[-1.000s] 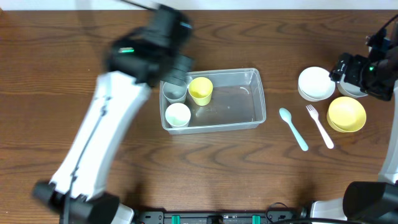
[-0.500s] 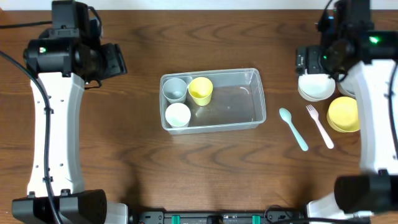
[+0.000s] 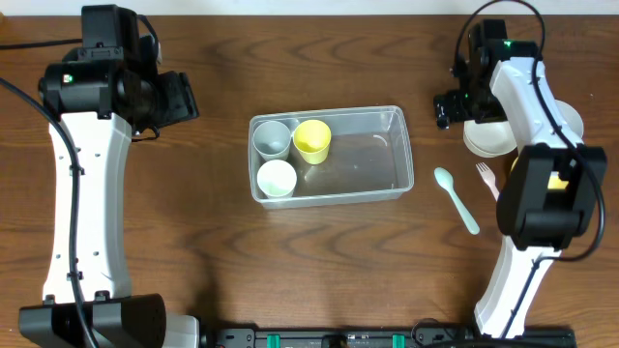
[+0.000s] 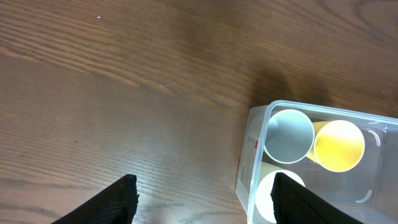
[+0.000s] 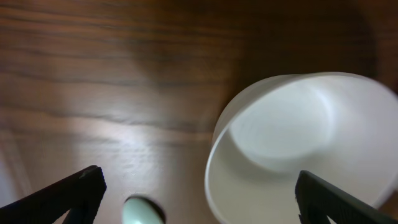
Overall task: Pack container
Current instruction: 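Grasp the white bowl rim with the right gripper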
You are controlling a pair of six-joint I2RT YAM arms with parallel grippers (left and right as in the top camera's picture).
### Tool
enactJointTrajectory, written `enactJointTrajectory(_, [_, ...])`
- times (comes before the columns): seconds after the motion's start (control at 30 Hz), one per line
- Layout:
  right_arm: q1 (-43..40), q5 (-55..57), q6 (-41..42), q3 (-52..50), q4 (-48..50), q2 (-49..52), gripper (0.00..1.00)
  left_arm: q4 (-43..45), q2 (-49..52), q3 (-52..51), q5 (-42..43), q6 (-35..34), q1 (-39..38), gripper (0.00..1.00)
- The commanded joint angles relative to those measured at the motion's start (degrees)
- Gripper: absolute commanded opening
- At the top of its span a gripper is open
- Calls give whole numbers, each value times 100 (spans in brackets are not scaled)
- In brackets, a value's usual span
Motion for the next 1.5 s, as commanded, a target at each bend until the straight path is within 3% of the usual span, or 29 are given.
enactJointTrajectory(0.0, [-127, 76, 24, 13, 24, 269, 96, -13, 35, -35, 17, -96, 24, 70])
enactJointTrajectory(0.17, [-170, 52, 190, 11, 2, 619, 88, -11, 35, -39, 17, -101, 24, 70])
enactJointTrajectory(0.37, [-160, -76, 227, 9, -4, 734, 58, -15, 35, -39, 17, -116, 24, 70])
enactJointTrajectory(0.5, [-160, -74, 238, 9, -24, 732, 49, -15, 35, -39, 17, -116, 24, 70])
enactJointTrajectory(0.7, [-160, -68, 313, 11, -22, 673, 8, -20, 35, -39, 17, -116, 24, 70])
enactJointTrajectory(0.9, [-153, -72, 315, 127, -111, 610, 1, -17, 35, -39, 17, -114, 24, 70])
enactJointTrajectory(1.1, [-131, -79, 358, 481, -452, 555, 1, -17, 35, -39, 17, -116, 24, 70])
enactJointTrajectory(1.47, [544, -579, 175, 2253, -1836, -619, 1, -142, 35, -39, 15, -111, 24, 70])
